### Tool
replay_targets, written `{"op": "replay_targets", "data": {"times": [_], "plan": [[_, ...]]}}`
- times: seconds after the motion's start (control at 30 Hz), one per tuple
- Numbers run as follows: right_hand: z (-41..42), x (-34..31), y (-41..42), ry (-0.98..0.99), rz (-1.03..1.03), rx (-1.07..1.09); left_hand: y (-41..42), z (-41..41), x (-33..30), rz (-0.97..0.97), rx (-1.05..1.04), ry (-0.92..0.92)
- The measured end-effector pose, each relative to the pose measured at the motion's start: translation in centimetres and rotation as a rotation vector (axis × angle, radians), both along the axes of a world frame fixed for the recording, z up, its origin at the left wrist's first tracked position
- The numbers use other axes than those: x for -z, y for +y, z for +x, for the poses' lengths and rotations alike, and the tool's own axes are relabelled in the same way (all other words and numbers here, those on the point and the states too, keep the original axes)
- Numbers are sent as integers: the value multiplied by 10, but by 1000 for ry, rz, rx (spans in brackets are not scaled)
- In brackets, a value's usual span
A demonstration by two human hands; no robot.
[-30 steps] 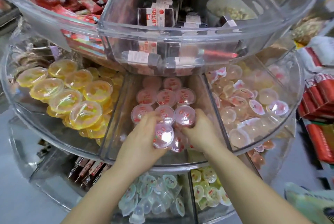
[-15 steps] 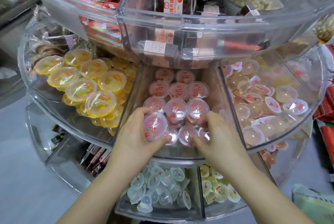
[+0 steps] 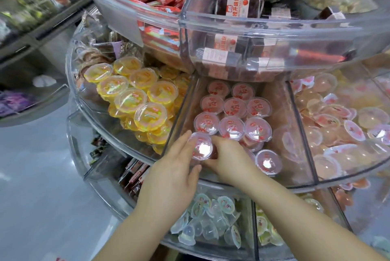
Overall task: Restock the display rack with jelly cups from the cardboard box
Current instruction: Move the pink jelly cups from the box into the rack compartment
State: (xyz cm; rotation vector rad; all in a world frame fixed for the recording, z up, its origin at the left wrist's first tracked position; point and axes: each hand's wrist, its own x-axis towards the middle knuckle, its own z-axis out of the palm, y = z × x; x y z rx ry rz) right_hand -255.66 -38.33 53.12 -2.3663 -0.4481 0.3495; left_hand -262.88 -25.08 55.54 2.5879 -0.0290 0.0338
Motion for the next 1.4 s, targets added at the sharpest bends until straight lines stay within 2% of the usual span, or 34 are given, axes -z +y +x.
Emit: {"op": "replay_targets", "data": {"times": [0.17,0.37,0.47,0.57,0.67,0.8,0.87,0.97,1.07,1.13,1.27,1.4], "plan": [[6,0,3,163,6,-27,1,-1,3,53,-12,-17],[7,-2,8,169,-7,-30,-1,-2,10,41,-30,-41],[3,-5,-3,218,-34,-15,2,-6,10,-45,-36,-95],[-8,-12,-22,209,-68,43,8,-14,7,-236,-68,-187],[-24,-26,-37,123,78,98,12,-32,2,-423,-184,-247],[-52,-50,-32,123,356,6,13,-73,1,-508,-393,-307],[-72,-55,-20,180,457,-123,15,-104,8,-511,-516,-326],[-109,-42,5,306,494,-369,18,-162,40,-536,-761,-298],[-148,3,40,468,414,-567,23,-225,93,-699,-1036,-234],[-176,54,67,592,286,-638,28,-264,138,-795,-1188,-137],[-225,193,109,764,-133,-756,36,-332,249,-806,-1351,247],[-251,350,135,789,-513,-860,46,-366,375,-795,-1481,540]]}}
